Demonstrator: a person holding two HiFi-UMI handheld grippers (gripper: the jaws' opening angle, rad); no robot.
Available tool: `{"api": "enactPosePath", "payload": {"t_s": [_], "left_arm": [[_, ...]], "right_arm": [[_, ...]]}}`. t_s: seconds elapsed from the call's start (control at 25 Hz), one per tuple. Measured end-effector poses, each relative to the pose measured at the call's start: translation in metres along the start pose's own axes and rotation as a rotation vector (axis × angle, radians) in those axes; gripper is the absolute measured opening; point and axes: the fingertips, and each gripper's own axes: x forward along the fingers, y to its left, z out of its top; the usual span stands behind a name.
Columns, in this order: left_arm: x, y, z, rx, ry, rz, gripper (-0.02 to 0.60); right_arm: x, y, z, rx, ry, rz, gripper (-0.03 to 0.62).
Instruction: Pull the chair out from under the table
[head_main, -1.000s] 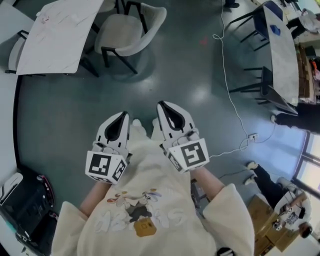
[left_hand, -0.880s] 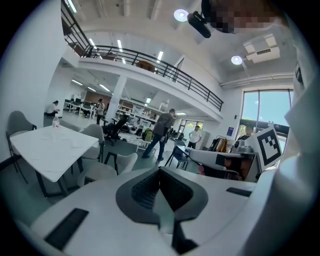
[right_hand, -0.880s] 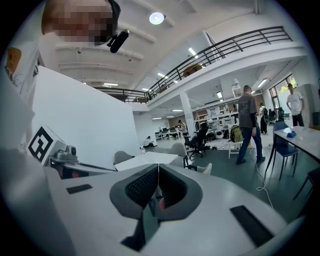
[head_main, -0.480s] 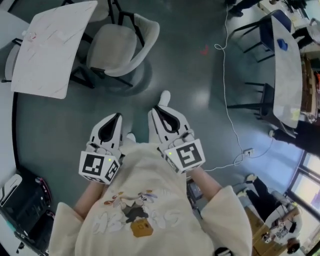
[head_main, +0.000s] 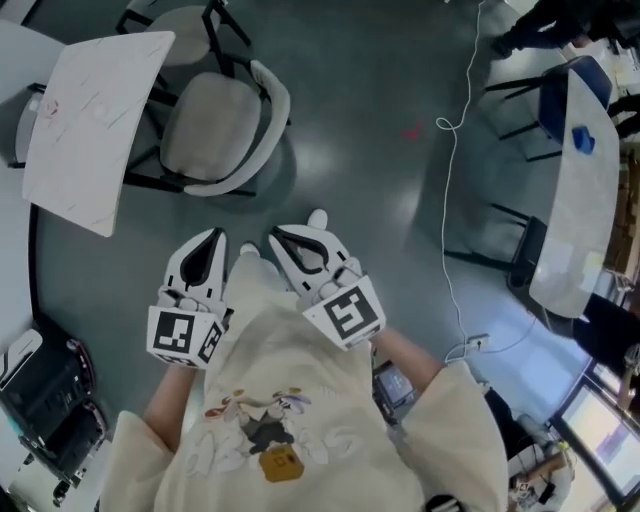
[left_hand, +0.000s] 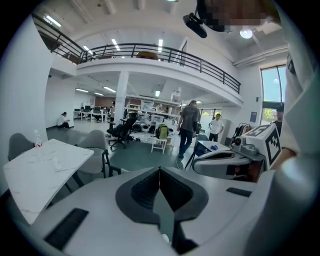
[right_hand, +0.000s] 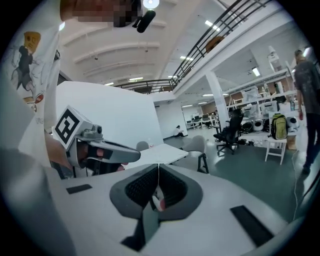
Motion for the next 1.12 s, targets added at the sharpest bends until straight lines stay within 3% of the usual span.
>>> {"api": "enactPosePath", "payload": {"t_s": [0.36, 0.48, 0.68, 0.84, 1.12], "left_arm": [[0.071, 0.014, -0.006, 0.06, 0.078, -0.005, 0.009], [0.096, 0.03, -0.015, 0.05, 0.11, -0.002, 0.011], [0.13, 0.045, -0.021, 0.016, 0.097, 0.004, 0.015], [0.147, 0.05, -0.042, -0.009, 0.12, -0.033, 0.112], [0.178, 0.07, -0.076, 0.001, 0.177, -0.031, 0.246]], "right_arm": [[0.027, -0.054, -0.013, -0.136, 0.119, 0.149, 0.013], [0.044, -0.072, -0.022, -0.178, 0.161, 0.195, 0.1], [0.074, -0.091, -0.041, -0.256, 0.246, 0.246, 0.129], [0.103, -0.099, -0.059, -0.3, 0.299, 0.286, 0.147], [0.137, -0.122, -0.089, -0.411, 0.373, 0.378, 0.173]]}}
